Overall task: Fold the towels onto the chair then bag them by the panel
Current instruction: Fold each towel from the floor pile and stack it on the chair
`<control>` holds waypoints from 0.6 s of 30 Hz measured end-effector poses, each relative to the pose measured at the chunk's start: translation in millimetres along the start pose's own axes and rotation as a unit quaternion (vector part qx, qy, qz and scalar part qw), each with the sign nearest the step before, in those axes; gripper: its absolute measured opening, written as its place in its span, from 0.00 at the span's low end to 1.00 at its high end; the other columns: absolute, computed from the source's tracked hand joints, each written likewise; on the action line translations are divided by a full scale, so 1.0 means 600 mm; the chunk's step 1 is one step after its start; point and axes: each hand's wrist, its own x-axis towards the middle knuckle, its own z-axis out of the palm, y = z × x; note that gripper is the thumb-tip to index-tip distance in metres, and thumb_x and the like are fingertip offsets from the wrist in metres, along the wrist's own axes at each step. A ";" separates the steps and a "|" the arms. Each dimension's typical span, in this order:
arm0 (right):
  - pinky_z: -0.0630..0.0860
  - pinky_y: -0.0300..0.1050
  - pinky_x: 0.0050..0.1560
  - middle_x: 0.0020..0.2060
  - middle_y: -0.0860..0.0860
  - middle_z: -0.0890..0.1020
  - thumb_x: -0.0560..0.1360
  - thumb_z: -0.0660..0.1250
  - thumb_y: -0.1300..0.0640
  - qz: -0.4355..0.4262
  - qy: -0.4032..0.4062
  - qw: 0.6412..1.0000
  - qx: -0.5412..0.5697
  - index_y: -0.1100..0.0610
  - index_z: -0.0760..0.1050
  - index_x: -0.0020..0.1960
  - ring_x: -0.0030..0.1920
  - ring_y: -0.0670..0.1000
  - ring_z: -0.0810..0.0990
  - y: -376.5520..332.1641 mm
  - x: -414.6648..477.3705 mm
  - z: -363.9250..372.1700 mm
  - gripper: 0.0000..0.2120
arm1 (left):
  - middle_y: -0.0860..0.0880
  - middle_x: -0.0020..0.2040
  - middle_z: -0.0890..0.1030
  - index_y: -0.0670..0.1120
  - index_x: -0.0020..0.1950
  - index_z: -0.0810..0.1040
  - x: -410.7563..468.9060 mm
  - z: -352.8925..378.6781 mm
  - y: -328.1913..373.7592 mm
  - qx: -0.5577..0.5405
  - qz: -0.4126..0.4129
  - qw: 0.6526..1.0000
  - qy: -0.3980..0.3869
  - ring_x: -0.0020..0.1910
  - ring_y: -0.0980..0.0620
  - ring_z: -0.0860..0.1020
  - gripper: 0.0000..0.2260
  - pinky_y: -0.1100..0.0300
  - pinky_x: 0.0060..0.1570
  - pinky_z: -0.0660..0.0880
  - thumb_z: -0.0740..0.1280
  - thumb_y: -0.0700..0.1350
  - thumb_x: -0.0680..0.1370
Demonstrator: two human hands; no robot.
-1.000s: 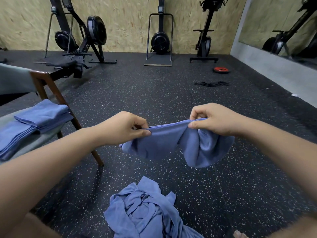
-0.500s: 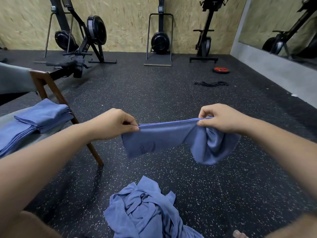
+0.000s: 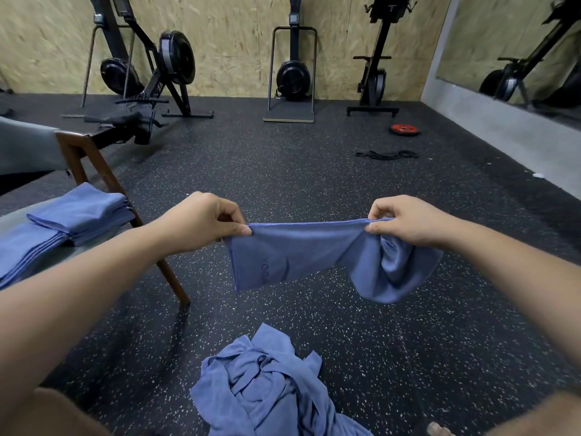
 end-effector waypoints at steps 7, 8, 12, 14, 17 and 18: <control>0.75 0.46 0.49 0.41 0.42 0.86 0.78 0.76 0.50 0.003 0.012 1.000 -0.004 0.48 0.81 0.45 0.46 0.44 0.82 -0.001 -0.002 -0.004 0.06 | 0.56 0.35 0.85 0.54 0.43 0.82 0.002 0.004 0.001 -0.023 -0.028 0.999 0.005 0.37 0.54 0.84 0.07 0.56 0.42 0.78 0.77 0.46 0.79; 0.75 0.44 0.48 0.42 0.43 0.86 0.78 0.76 0.50 0.003 0.014 1.000 -0.005 0.49 0.81 0.46 0.46 0.43 0.82 -0.001 -0.002 -0.004 0.06 | 0.55 0.35 0.86 0.53 0.43 0.82 0.002 0.004 0.002 -0.035 -0.032 0.999 0.008 0.37 0.55 0.85 0.08 0.57 0.41 0.78 0.77 0.44 0.79; 0.72 0.41 0.45 0.42 0.43 0.86 0.78 0.76 0.51 0.005 0.026 1.000 -0.003 0.49 0.81 0.46 0.46 0.42 0.81 0.001 -0.001 -0.004 0.05 | 0.55 0.36 0.86 0.52 0.45 0.82 0.000 0.004 0.008 -0.066 -0.041 0.997 0.012 0.34 0.58 0.83 0.08 0.67 0.37 0.73 0.76 0.40 0.79; 0.72 0.42 0.46 0.42 0.42 0.86 0.78 0.76 0.50 0.012 0.034 0.999 -0.002 0.48 0.81 0.45 0.46 0.43 0.82 0.004 -0.001 -0.002 0.06 | 0.52 0.38 0.87 0.51 0.47 0.82 -0.003 0.003 0.010 -0.117 -0.044 0.992 0.006 0.36 0.54 0.83 0.08 0.63 0.42 0.77 0.75 0.38 0.80; 0.73 0.45 0.46 0.38 0.42 0.85 0.77 0.77 0.50 0.024 0.052 0.998 0.029 0.48 0.81 0.45 0.42 0.44 0.81 0.009 -0.001 0.001 0.06 | 0.48 0.44 0.88 0.51 0.56 0.81 -0.006 0.001 0.011 -0.230 -0.049 0.972 0.007 0.38 0.53 0.82 0.06 0.54 0.45 0.78 0.74 0.40 0.82; 0.73 0.45 0.44 0.35 0.40 0.84 0.77 0.77 0.50 0.025 0.058 0.997 0.049 0.49 0.82 0.45 0.39 0.44 0.79 0.008 -0.003 0.004 0.06 | 0.48 0.44 0.88 0.51 0.58 0.81 -0.007 0.001 0.012 -0.245 -0.052 0.968 0.016 0.38 0.55 0.81 0.06 0.55 0.44 0.77 0.74 0.42 0.82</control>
